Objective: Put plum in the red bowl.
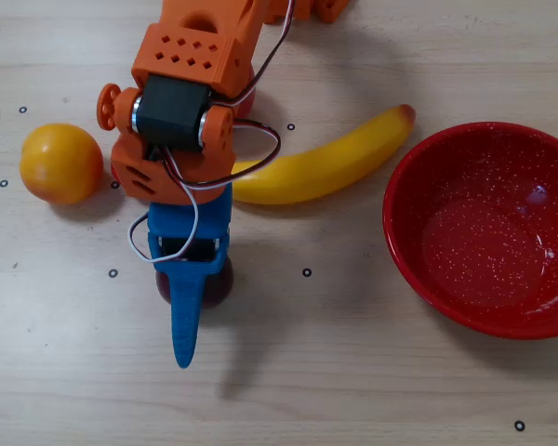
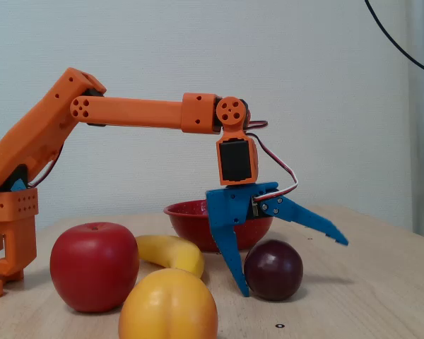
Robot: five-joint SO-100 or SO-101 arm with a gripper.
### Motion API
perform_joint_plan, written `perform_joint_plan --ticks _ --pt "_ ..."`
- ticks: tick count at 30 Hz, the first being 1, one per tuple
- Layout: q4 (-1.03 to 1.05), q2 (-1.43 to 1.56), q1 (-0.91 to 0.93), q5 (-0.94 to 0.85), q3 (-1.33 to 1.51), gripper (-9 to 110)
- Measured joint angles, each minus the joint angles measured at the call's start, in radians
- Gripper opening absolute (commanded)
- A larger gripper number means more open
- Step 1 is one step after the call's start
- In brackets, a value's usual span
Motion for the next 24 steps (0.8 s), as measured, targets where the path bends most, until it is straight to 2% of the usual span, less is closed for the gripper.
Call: perform_joint_plan --ticks 11,14,19,24 --pt "0.0 0.0 0.0 0.002 0.0 33" --pt "0.0 0.0 0.0 0.009 0.0 25" --pt "0.0 0.0 0.0 0.017 -0.006 0" --pt "0.0 0.0 0.0 0.017 -0.006 0"
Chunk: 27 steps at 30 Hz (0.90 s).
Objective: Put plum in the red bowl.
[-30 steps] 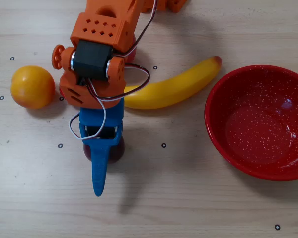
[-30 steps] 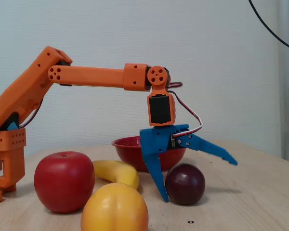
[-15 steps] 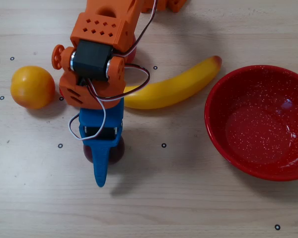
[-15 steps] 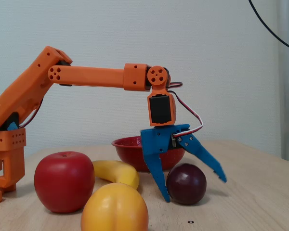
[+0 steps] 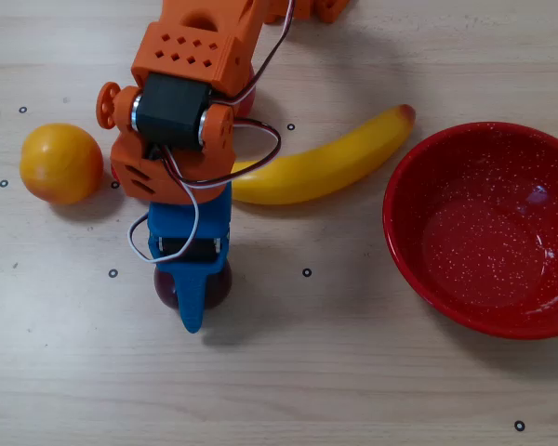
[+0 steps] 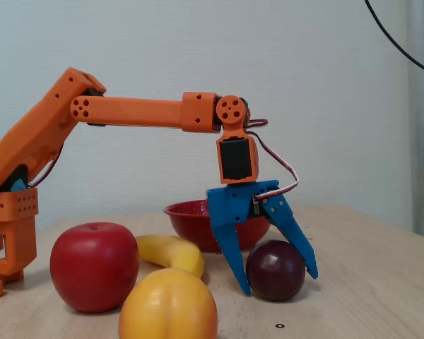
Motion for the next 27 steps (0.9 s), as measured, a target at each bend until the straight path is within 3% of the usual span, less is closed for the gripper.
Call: perform_joint_plan --ticks 10,18,27 --pt "0.081 0.038 0.0 -0.002 -0.04 0" --pt "0.155 0.353 0.0 -0.02 -0.028 0" --pt "0.173 0.744 0.114 -0.103 0.27 0"
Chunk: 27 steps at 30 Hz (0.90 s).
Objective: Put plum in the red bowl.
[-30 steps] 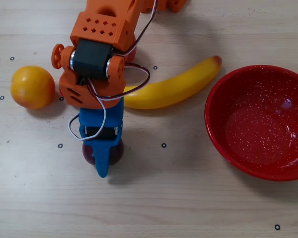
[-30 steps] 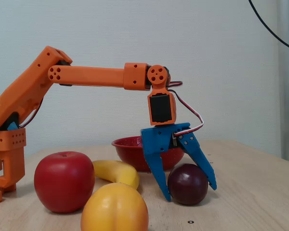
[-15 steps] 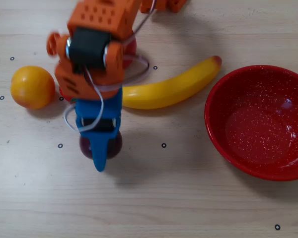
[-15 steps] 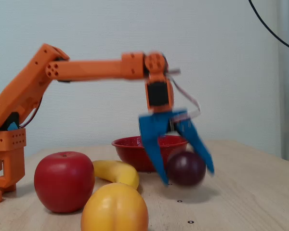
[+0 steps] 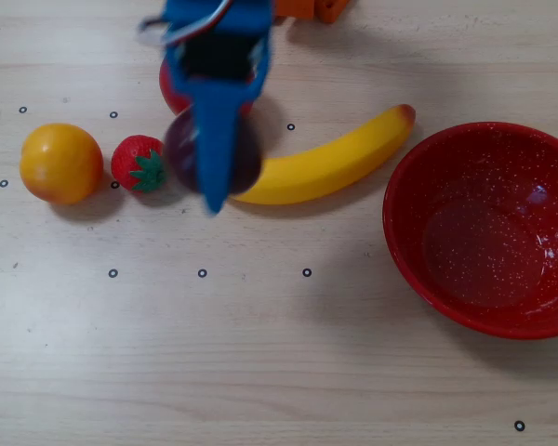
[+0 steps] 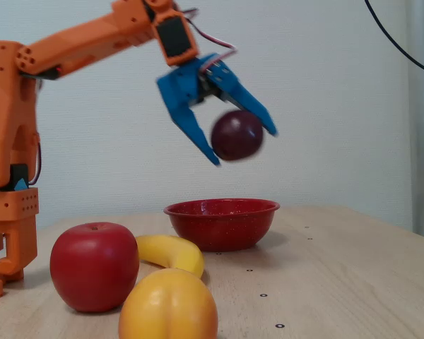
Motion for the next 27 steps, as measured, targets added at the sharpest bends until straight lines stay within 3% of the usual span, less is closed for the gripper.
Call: perform_joint_plan --ticks 11,19,27 --pt "-0.229 0.405 0.307 -0.066 0.396 0" --pt "-0.327 0.402 0.555 -0.061 0.463 0" --pt "-0.325 0.132 0.641 -0.046 0.405 7"
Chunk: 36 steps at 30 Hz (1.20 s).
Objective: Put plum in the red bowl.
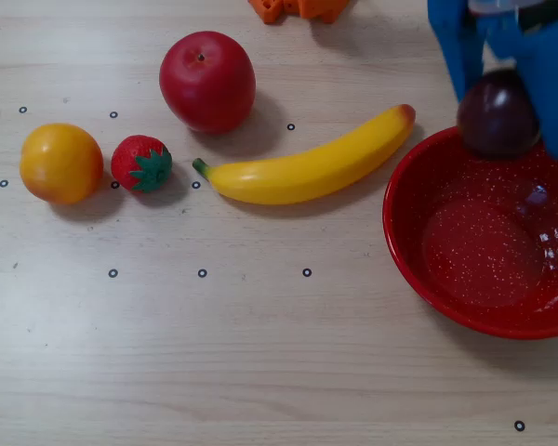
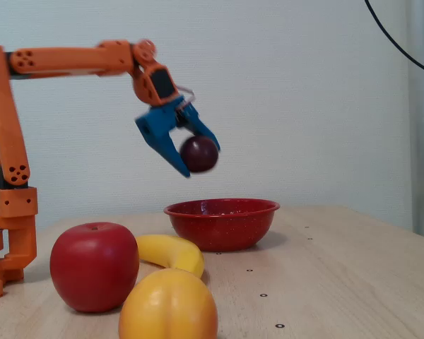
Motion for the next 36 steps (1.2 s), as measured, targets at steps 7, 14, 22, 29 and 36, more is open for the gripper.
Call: perform_joint_plan --ticks 7,14,22,29,36 --pt "-0.02 -0.245 0.035 -0.006 -0.112 37" --pt "-0.074 -0.295 0.032 -0.018 -0.114 51" --pt "-0.074 -0.299 0.032 -0.032 -0.114 45" --pt "-0.072 -0.138 -0.003 -0.038 -0.11 23" --pt "-0.072 0.094 -0.123 -0.038 0.066 0"
